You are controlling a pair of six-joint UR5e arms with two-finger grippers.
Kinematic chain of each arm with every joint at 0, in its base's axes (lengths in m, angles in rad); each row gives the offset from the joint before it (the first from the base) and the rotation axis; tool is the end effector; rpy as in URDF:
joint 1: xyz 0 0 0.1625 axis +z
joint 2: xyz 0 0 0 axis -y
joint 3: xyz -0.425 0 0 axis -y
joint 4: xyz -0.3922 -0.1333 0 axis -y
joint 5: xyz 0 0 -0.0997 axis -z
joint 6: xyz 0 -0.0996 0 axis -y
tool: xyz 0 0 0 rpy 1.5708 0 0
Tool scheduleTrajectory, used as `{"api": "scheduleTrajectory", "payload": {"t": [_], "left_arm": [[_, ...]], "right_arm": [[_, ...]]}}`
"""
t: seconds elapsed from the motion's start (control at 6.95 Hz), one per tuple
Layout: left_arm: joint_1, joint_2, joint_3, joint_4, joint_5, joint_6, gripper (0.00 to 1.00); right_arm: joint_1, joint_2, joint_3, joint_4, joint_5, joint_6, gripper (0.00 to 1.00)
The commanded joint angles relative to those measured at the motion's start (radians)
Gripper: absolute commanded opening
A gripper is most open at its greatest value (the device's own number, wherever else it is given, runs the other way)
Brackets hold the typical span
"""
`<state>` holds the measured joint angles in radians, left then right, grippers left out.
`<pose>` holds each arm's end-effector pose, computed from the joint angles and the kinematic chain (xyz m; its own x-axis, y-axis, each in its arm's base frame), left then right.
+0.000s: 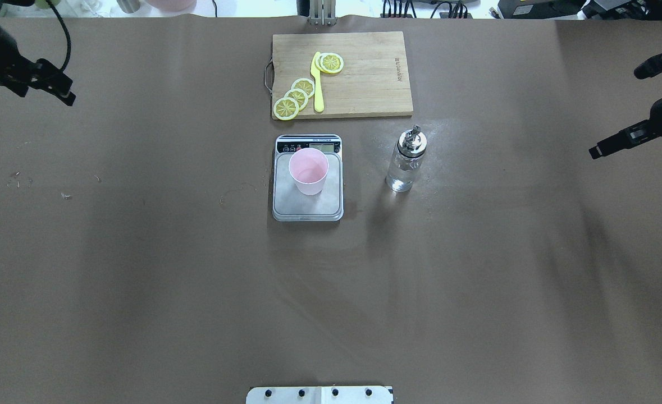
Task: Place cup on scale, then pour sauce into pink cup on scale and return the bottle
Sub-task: 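Open the left gripper and withdraw it from the cup, then move the right gripper toward the glass sauce bottle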
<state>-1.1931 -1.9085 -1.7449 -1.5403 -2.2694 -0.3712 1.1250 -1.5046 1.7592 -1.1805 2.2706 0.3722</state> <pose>0.1593 -0.5892 0.3929 0.6795 0.2222 -0.6992 -0.0863 0.9706 0.2246 -0.1675 -0.5109 0.4887 0.6128 -0.3704 0.6981 0.1307 0.9187 0.3728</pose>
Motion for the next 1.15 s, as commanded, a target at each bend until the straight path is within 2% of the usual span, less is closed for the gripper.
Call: {"api": "scheduleTrajectory", "payload": {"t": [0.0,0.43,0.72,1.01], "left_arm": [[-0.092,0.075,0.019,-0.006,-0.001,0.133,0.97],[-0.143,0.163,0.024,-0.047,0.004,0.184,0.97],[-0.152,0.166,0.034,-0.075,0.007,0.176,0.97],[-0.154,0.166,0.034,-0.076,0.007,0.178,0.97]], "right_arm": [[-0.109,0.040,0.031,0.008,-0.058,0.115,0.99],[-0.165,0.040,0.071,0.010,-0.080,0.116,0.99],[-0.259,0.055,0.120,0.012,-0.159,0.152,0.99],[-0.376,0.138,0.124,0.012,-0.276,0.243,0.99]]}}
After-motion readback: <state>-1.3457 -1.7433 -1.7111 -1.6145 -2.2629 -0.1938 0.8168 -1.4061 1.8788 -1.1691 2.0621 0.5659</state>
